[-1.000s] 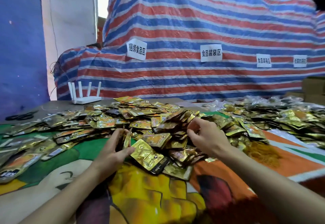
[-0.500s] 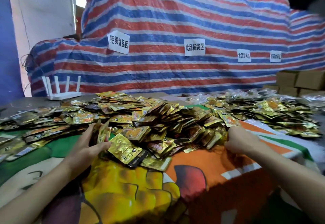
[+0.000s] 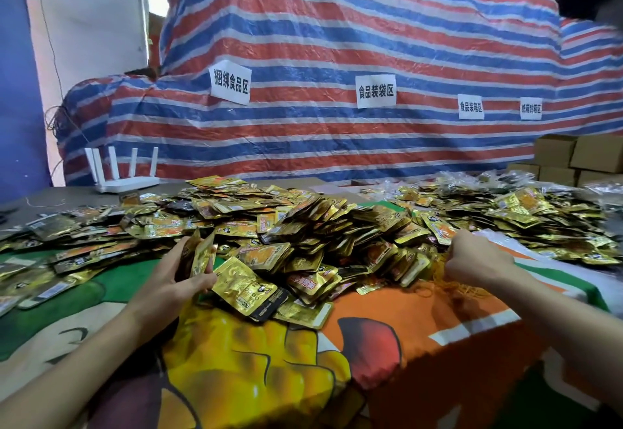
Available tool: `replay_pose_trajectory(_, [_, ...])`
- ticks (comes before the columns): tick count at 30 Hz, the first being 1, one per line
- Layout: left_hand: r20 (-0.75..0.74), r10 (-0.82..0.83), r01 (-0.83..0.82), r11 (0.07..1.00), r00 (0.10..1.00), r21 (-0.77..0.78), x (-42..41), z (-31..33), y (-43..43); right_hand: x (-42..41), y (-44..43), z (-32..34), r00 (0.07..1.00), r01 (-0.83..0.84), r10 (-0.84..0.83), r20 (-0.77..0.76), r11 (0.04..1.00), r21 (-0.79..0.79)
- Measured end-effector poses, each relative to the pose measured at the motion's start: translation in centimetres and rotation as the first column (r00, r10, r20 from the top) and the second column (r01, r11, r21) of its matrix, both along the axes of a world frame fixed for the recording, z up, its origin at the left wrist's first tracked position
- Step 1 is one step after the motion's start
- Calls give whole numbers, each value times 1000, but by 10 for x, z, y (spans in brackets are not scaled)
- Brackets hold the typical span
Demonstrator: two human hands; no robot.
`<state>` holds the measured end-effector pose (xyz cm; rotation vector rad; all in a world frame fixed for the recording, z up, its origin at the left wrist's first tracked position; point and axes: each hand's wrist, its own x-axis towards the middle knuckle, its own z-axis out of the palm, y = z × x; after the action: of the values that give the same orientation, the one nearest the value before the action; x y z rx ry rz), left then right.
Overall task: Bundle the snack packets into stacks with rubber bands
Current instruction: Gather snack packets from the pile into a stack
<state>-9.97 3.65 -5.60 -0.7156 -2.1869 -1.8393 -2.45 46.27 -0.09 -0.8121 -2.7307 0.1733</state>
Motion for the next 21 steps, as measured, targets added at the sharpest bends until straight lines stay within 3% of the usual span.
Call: replay_pose_trajectory(21, [-21,-12,11,1000,1000,-28,2,2,1,-3,0,5,991,-124,123,48,992,13])
